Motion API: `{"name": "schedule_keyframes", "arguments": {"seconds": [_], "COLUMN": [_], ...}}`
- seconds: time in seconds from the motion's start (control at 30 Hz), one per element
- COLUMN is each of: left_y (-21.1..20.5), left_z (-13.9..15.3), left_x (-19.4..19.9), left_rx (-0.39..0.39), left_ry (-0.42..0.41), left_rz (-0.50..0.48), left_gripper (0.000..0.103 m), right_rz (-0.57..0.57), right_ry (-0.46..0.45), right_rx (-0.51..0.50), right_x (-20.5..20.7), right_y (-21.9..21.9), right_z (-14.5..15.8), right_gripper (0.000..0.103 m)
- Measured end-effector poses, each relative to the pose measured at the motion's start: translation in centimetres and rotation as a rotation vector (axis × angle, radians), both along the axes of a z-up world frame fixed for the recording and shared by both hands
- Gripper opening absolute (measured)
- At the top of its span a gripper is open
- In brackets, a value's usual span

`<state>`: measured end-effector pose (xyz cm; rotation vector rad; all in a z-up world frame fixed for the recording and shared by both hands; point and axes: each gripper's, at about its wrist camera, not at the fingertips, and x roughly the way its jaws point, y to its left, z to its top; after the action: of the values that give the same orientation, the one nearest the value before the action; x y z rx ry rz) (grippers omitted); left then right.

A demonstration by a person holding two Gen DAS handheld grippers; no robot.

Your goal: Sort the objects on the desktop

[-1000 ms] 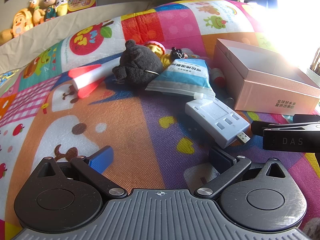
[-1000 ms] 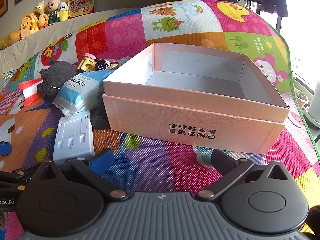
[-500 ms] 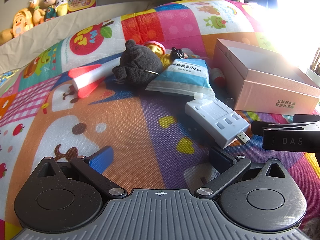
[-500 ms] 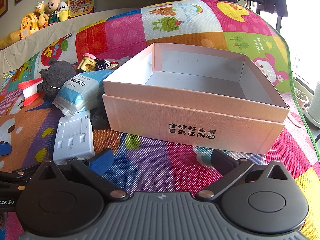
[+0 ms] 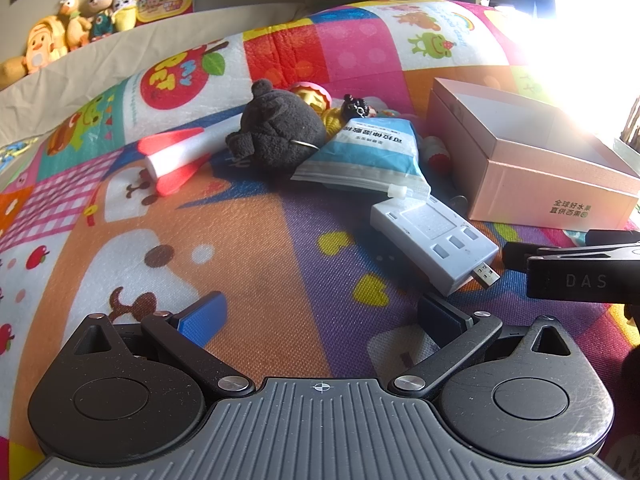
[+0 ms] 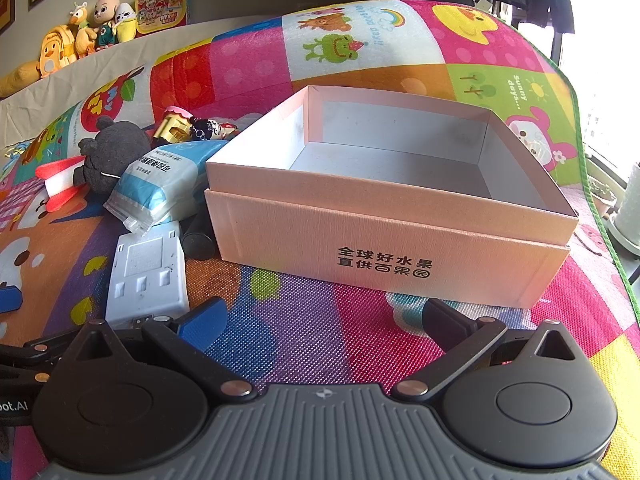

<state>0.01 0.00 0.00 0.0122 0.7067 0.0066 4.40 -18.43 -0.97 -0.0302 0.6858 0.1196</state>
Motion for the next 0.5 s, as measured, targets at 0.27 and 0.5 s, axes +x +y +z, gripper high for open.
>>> {"name": "schedule_keyframes", "arguments": {"seconds": [0.27, 0.5], "left_y": [0.0, 0.0], "left_z": [0.0, 0.2], "left_x": [-0.1, -0.9], "left_rx": [0.0, 0.008], "left_ry": [0.019, 0.04], "left_rz": [-0.01, -0.034], "left_gripper": [0.103, 0.103], "right_rz": [0.06, 0.176], "right_ry": [0.087, 0.113], "right_rx": [-0.015, -0.027], "right_x": [-2.5, -5.6], "right_y": [-1.0, -2.7], "right_z": [0.4, 0.5], "right_gripper": [0.103, 0.103]}}
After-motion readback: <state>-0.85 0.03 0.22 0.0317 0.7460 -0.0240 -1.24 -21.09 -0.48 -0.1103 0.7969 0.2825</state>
